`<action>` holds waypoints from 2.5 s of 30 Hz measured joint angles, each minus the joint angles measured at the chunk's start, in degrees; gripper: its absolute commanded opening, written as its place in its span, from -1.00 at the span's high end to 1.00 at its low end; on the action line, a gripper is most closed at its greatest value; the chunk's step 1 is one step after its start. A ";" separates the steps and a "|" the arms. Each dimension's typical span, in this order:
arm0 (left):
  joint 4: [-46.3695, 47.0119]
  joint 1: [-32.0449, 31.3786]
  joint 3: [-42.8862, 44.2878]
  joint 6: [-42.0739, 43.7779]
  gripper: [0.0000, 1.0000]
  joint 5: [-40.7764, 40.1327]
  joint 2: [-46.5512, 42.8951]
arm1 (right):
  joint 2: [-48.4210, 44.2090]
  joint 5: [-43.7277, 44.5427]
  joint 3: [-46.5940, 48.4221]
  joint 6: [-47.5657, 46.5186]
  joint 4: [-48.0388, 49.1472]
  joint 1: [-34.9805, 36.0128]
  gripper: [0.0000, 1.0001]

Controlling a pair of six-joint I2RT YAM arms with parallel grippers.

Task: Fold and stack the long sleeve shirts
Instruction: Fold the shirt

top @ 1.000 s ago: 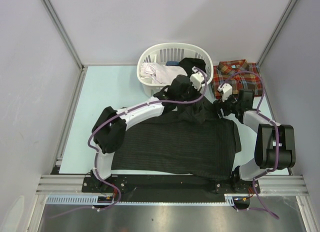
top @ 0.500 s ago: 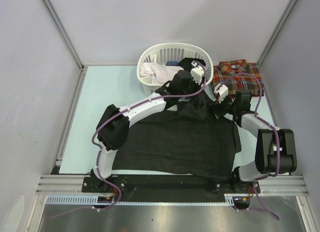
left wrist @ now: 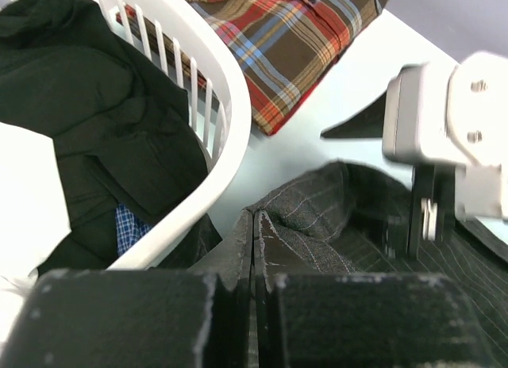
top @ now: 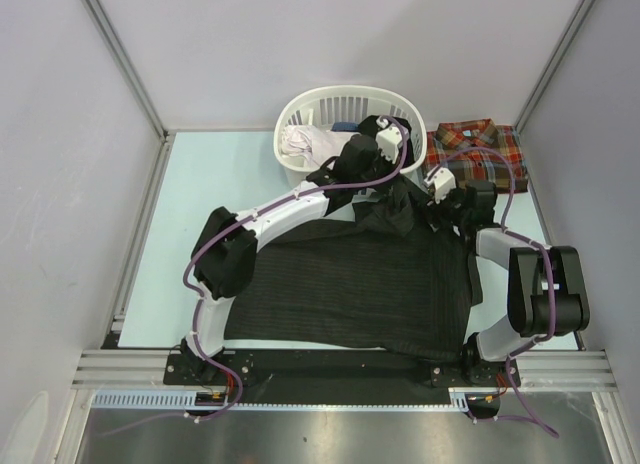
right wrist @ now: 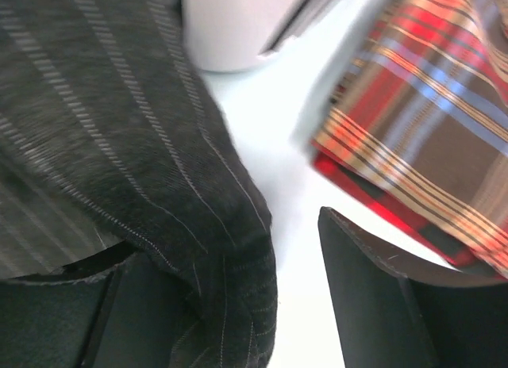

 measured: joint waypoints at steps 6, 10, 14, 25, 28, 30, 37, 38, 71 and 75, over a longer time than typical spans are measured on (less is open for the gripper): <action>-0.83 0.00 0.02 0.00 1.00 1.62 0.22 | -0.02 0.61 0.46 -0.33 -1.03 -3.74 -0.26; -1.16 0.00 0.17 0.00 1.00 1.97 1.29 | 0.02 -0.74 2.60 -0.76 -3.96 -6.27 -0.36; -1.77 0.04 0.20 0.00 1.00 1.95 2.16 | 0.81 -5.55 7.21 -1.38 -9.75 -9.38 -0.39; -2.29 0.04 0.22 0.00 1.00 2.38 2.64 | 5.44 -16.11 17.88 -3.58 -26.88 -12.48 -0.14; -2.43 0.04 0.22 0.00 1.00 2.64 2.67 | 6.43 -17.31 19.06 -4.04 -29.86 -12.76 0.16; -2.43 0.04 0.22 0.02 1.00 2.95 2.67 | 6.51 -18.05 19.23 -4.57 -31.19 -13.03 0.45; -2.86 -1.33 0.22 0.74 1.00 6.23 2.69 | 7.26 -18.14 20.22 -3.78 -32.79 -13.31 0.71; -3.02 -1.90 0.22 1.11 0.99 6.97 2.69 | 7.67 -18.01 20.65 -3.58 -32.92 -13.33 0.70; -15.72 29.90 -38.86 12.79 -0.03 19.56 -25.24 | -2.34 -14.45 31.32 -11.08 -58.49 -23.32 -0.72; -15.37 31.01 -40.04 12.07 -0.28 19.39 -30.88 | -10.56 -15.54 31.63 5.11 -49.88 -13.07 -0.75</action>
